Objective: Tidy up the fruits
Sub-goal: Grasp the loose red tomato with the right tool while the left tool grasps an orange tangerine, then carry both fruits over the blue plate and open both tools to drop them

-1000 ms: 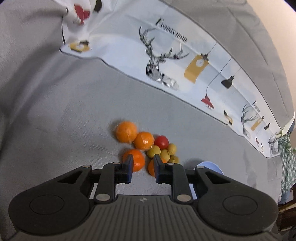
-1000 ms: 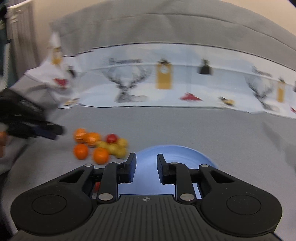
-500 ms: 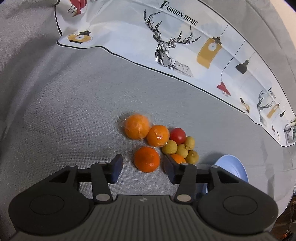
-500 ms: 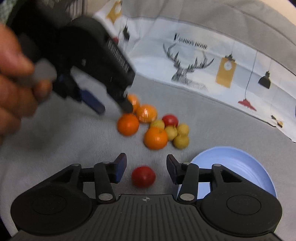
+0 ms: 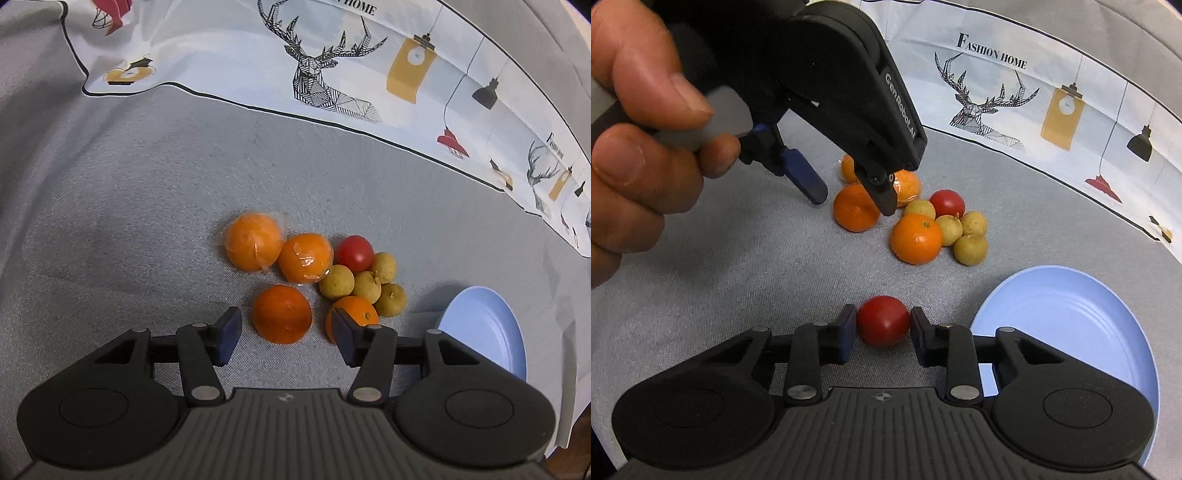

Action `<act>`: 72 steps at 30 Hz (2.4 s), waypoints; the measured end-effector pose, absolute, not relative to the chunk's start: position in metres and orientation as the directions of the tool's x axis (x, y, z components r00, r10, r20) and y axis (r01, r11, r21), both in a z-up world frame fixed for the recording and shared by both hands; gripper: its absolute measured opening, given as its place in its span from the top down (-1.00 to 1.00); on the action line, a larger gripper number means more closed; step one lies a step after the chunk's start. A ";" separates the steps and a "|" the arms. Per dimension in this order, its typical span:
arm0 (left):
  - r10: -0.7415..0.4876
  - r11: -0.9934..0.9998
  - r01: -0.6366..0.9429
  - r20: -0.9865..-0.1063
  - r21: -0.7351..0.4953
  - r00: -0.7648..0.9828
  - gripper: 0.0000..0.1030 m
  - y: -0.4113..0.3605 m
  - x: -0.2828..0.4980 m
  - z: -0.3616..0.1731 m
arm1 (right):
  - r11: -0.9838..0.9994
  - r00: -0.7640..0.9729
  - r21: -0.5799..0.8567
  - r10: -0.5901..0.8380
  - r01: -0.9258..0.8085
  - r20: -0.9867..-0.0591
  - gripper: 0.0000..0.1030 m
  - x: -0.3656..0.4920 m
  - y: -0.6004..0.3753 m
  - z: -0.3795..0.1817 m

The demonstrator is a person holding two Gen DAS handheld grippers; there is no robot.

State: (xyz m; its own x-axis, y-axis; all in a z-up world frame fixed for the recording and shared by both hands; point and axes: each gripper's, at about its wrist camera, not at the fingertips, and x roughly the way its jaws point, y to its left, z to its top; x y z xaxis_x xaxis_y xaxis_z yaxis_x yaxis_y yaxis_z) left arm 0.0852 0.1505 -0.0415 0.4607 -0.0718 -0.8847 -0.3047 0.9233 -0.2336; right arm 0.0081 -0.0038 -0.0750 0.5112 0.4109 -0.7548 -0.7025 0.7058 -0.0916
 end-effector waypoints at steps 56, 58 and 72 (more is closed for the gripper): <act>-0.310 0.937 0.287 -0.855 -0.200 0.417 0.31 -0.024 0.060 -0.021 | 0.983 0.604 0.012 0.120 -0.181 -0.788 0.38 0.057 -0.169 -0.028; -0.310 0.936 0.290 -0.855 -0.198 0.416 0.31 -0.025 0.060 -0.021 | 0.984 0.601 0.014 0.121 -0.180 -0.790 0.38 0.057 -0.169 -0.029; -0.311 0.939 0.274 -0.854 -0.208 0.416 0.28 -0.022 0.061 -0.021 | 0.987 0.607 0.004 0.103 -0.162 -0.788 0.07 0.057 -0.169 -0.028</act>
State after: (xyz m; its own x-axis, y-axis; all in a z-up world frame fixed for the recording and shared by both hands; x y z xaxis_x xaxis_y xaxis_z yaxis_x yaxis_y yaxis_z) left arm 0.0608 -0.0222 -0.0209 0.4164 -0.3114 -0.8542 0.2745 0.9387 -0.2084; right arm 0.0573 -0.1687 -0.0278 0.6074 0.1026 -0.7877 -0.1617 0.9868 0.0039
